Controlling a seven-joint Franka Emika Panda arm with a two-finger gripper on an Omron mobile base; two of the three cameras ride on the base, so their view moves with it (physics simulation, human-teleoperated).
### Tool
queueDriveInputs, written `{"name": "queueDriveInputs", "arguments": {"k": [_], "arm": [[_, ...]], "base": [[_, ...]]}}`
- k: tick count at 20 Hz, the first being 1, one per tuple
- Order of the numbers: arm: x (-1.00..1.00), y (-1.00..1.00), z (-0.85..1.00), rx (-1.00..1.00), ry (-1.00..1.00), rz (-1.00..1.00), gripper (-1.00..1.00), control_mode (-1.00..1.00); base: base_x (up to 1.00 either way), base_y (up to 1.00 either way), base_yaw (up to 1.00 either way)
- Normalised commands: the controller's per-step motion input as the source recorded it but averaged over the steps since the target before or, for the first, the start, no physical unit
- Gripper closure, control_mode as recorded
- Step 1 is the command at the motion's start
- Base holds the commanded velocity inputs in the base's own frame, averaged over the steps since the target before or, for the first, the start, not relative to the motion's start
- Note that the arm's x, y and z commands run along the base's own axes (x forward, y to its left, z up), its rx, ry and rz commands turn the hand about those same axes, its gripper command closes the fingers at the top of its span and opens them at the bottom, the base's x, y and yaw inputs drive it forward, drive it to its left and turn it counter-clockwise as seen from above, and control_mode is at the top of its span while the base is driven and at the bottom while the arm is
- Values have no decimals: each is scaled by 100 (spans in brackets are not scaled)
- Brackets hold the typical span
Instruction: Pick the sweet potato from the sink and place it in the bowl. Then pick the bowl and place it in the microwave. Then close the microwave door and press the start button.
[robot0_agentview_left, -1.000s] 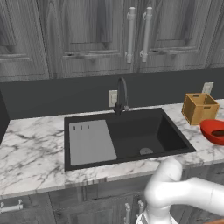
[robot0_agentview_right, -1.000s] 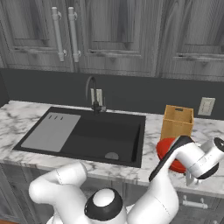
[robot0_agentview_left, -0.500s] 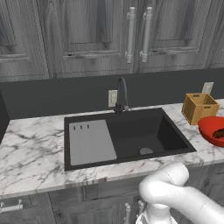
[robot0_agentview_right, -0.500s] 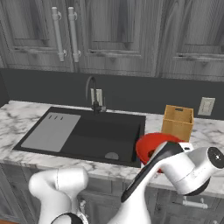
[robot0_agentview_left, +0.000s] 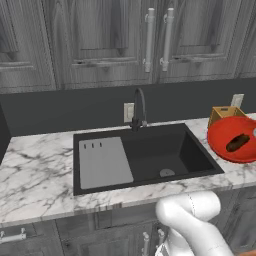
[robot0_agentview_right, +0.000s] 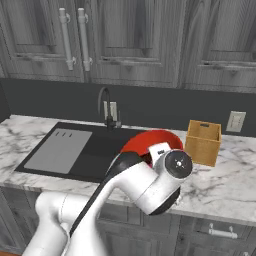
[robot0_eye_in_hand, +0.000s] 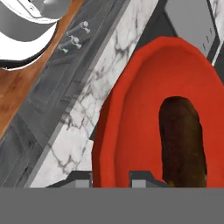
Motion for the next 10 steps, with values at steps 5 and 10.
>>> {"name": "queueDriveInputs", "arguments": {"k": [5,10], "arm": [[0,100,100,-27,-1,1,100,-100],[0,100,100,-17,6,0,100,-100]], "base": [[0,0,0],[0,0,0]]}}
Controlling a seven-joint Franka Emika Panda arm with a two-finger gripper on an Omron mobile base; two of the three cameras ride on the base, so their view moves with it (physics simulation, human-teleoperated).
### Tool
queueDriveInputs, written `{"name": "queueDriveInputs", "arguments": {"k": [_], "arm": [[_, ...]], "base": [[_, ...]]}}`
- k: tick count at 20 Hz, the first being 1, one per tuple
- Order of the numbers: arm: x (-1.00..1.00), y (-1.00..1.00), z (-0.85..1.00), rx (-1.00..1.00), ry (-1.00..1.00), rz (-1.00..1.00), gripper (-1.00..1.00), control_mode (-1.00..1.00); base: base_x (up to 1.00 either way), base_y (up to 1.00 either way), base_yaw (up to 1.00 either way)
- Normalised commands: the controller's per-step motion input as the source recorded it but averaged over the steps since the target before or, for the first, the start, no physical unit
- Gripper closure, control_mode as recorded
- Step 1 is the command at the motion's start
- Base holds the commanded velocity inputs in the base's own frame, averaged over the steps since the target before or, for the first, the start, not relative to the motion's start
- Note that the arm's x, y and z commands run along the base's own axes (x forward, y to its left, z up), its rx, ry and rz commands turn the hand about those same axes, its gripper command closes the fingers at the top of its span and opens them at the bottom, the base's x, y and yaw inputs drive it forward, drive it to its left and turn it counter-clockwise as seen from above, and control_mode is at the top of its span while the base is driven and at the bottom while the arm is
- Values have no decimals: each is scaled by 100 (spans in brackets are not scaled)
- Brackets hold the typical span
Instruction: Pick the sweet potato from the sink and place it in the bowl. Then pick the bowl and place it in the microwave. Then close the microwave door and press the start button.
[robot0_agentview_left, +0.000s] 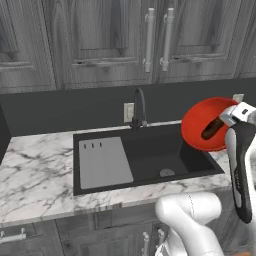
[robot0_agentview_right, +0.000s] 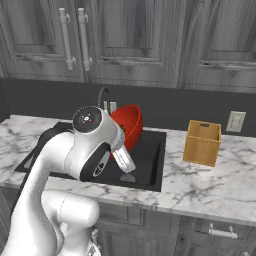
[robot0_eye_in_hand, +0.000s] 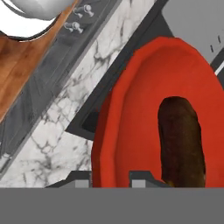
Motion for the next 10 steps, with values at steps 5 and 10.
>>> {"name": "queueDriveInputs", "arguments": {"k": [5,10], "arm": [[-1,94,91,0,10,0,100,-100],[-7,82,69,8,14,0,100,-100]], "base": [[0,0,0],[0,0,0]]}}
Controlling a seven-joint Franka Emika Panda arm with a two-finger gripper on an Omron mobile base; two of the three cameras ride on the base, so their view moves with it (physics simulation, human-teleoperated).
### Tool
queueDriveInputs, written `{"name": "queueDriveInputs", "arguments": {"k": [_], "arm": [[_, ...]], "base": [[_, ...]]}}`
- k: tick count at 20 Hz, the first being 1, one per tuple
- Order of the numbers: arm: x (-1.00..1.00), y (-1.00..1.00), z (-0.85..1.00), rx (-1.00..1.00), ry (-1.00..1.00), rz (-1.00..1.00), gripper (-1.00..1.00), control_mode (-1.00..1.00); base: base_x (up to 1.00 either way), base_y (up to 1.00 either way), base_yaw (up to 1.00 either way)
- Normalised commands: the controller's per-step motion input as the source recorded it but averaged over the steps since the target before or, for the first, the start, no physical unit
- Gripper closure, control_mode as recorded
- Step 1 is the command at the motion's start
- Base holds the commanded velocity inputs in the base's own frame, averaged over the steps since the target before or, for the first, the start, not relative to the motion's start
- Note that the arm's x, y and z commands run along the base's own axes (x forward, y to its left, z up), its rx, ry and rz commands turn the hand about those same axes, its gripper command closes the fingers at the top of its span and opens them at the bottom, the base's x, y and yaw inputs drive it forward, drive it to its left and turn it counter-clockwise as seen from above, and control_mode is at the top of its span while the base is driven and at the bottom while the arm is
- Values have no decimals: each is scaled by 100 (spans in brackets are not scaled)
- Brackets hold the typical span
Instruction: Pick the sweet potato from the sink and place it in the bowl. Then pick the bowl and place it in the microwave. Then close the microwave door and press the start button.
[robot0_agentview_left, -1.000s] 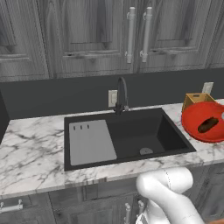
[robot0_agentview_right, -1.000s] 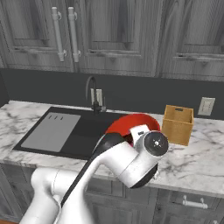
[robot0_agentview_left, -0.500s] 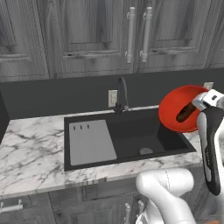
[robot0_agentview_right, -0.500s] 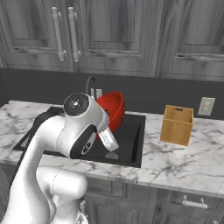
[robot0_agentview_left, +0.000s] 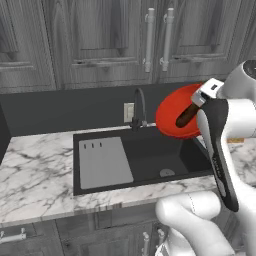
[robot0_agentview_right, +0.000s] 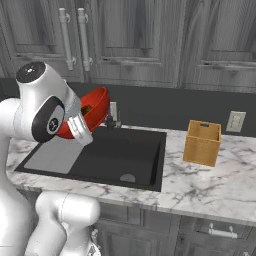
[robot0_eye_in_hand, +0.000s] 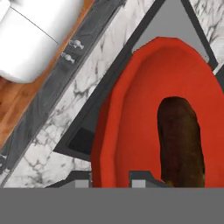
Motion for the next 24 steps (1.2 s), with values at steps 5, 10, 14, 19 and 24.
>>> {"name": "queueDriveInputs", "arguments": {"k": [5,10,14,19,24], "arm": [[-9,71,39,10,13,-5,100,-100],[-28,34,2,17,6,-20,100,-100],[-21,14,0,14,-1,-32,100,-100],[-6,0,0,11,-16,-34,100,-100],[3,0,0,12,-28,-27,100,-100]], "base": [[0,0,0],[0,0,0],[0,0,0],[0,0,0],[0,0,0]]}}
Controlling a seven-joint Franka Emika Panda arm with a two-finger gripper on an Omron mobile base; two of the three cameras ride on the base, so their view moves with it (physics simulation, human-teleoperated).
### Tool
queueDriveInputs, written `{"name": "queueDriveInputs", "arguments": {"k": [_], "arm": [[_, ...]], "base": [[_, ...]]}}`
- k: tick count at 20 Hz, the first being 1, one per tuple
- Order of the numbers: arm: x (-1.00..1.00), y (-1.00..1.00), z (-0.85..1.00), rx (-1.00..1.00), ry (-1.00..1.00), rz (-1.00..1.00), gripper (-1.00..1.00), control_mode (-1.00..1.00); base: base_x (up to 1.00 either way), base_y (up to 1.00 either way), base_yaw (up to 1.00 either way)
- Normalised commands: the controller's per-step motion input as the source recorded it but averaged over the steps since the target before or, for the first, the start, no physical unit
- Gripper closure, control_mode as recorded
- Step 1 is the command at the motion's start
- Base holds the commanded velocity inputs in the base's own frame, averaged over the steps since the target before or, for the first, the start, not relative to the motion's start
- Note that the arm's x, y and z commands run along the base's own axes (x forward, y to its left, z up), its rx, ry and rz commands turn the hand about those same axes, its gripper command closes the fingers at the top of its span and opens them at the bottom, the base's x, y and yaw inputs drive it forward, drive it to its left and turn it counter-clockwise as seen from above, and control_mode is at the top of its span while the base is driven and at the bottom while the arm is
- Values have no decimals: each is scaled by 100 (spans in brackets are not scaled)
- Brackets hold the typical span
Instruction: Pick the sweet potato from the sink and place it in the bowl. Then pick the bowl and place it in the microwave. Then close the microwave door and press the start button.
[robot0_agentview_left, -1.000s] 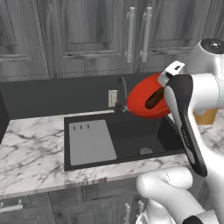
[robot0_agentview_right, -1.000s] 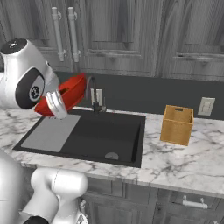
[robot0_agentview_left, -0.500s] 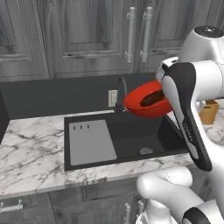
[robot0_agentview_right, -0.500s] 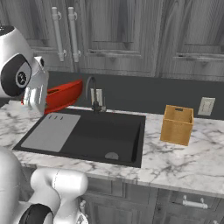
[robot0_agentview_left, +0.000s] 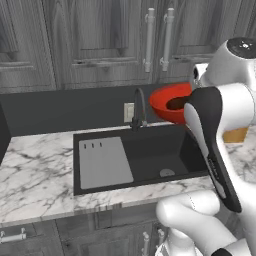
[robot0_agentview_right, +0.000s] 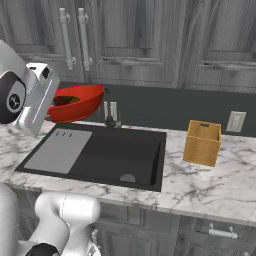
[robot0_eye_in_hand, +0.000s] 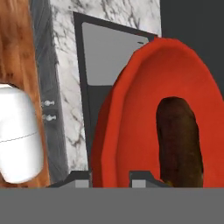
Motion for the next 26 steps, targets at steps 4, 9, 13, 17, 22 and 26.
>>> {"name": "queueDriveInputs", "arguments": {"k": [4,9,13,17,22,26], "arm": [[0,-7,6,15,-15,-5,100,-100],[-6,-20,0,11,-7,0,100,-100],[-8,-2,1,4,-7,0,100,-100],[0,2,0,-2,0,0,100,-100],[0,4,0,-5,0,0,100,-100],[0,0,0,0,0,0,100,100]], "base": [[0,0,0],[0,0,0],[0,0,0],[0,0,0],[0,0,0],[-44,0,0]]}}
